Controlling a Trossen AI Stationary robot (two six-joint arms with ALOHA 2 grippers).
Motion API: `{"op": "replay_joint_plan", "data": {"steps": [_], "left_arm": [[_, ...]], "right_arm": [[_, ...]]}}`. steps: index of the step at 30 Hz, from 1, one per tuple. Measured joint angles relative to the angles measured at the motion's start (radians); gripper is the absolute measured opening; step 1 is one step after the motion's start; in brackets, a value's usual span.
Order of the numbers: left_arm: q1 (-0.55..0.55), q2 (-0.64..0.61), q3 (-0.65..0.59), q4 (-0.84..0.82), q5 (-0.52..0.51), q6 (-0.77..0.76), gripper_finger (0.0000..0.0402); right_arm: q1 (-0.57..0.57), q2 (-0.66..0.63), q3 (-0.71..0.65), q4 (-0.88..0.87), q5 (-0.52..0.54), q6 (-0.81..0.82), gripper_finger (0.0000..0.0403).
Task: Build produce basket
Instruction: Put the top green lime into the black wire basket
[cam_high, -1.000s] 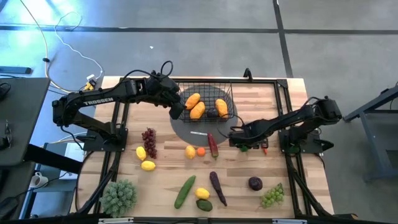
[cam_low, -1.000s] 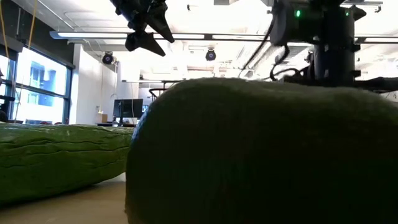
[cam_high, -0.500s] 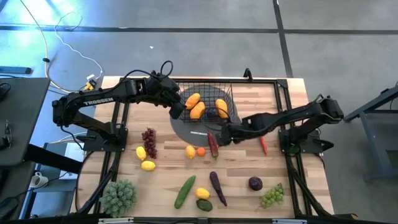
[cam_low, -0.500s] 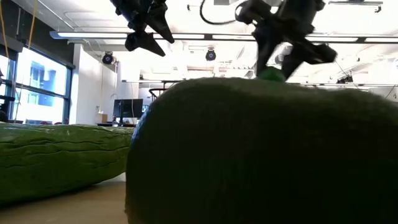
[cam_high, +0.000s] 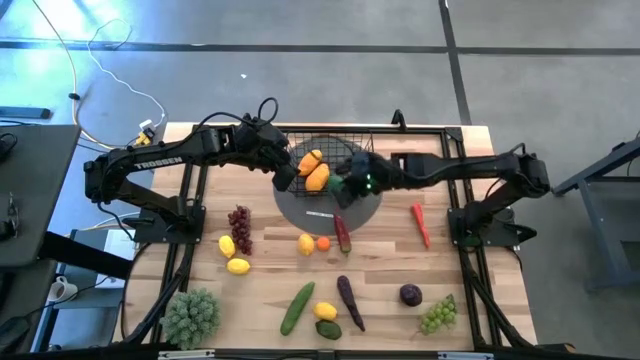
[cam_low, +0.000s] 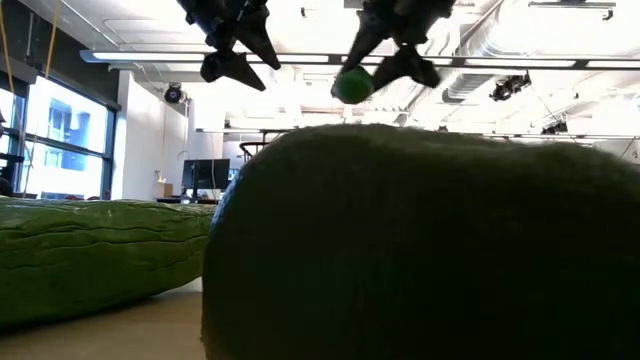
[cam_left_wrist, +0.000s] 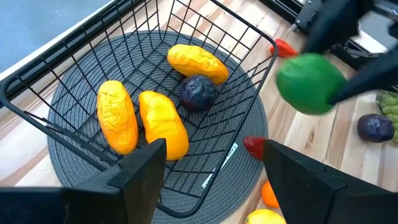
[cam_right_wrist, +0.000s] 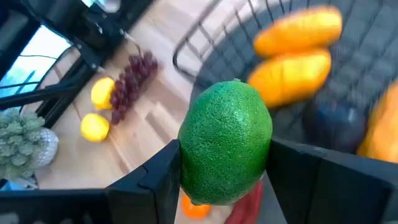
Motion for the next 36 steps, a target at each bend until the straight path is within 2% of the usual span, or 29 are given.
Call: {"op": "replay_joint_plan", "data": {"steps": [5, 11, 19, 31, 36], "left_arm": [[0.0, 0.0, 0.0, 0.001, 0.0, 0.003, 0.0257], [0.0, 0.0, 0.0, 0.001, 0.0, -0.008, 0.0257], [0.0, 0.0, 0.0, 0.001, 0.0, -0.024, 0.0257], [0.0, 0.0, 0.0, 0.0, 0.0, -0.026, 0.0257], [0.0, 0.0, 0.0, 0.0, 0.0, -0.026, 0.0257]], "right_arm": [[-0.081, 0.0, 0.0, 0.054, -0.059, -0.209, 0.0177], [-0.168, 0.0, 0.0, 0.054, -0.111, -0.363, 0.0177], [-0.266, 0.012, 0.0, 0.061, -0.114, -0.589, 0.0177], [-0.325, 0.144, 0.0, 0.099, -0.114, -0.697, 0.0177], [-0.325, 0.208, -0.001, 0.099, -0.088, -0.71, 0.0191]]}}
